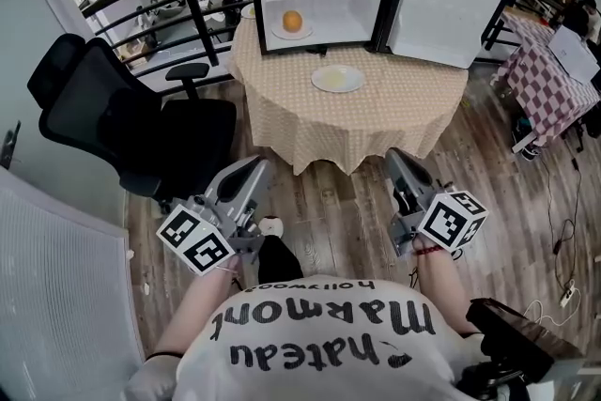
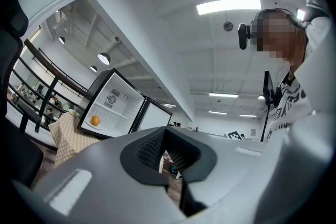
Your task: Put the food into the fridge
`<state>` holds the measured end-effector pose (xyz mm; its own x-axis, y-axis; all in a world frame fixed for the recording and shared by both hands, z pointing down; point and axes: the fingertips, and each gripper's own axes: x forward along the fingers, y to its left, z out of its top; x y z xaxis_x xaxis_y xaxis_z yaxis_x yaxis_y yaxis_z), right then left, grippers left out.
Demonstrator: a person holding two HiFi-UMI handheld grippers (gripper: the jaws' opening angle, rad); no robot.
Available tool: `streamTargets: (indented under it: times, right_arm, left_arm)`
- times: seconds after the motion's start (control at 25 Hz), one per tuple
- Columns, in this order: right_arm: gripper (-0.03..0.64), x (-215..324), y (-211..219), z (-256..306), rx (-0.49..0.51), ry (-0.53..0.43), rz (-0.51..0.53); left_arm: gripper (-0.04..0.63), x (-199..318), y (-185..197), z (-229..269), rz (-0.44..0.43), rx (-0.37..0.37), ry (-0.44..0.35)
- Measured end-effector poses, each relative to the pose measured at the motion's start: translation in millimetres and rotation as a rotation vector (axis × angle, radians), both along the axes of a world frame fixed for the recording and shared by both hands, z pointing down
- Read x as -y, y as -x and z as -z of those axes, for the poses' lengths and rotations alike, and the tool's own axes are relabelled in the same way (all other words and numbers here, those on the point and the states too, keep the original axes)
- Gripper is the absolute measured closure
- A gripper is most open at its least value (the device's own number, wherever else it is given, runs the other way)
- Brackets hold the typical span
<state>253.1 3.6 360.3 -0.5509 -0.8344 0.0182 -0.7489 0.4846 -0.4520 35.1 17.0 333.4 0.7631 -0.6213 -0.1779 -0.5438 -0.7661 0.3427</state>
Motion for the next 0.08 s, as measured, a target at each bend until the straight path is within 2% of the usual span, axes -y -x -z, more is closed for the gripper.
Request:
streamTargets:
  times: [0.08]
  right_arm:
    - [0.601, -0.1, -0.1, 1.6, 0.001, -0.003, -0.001]
  left_arm:
    - [0.595, -1.2, 0.7, 1.6, 0.004, 0.002, -0.003]
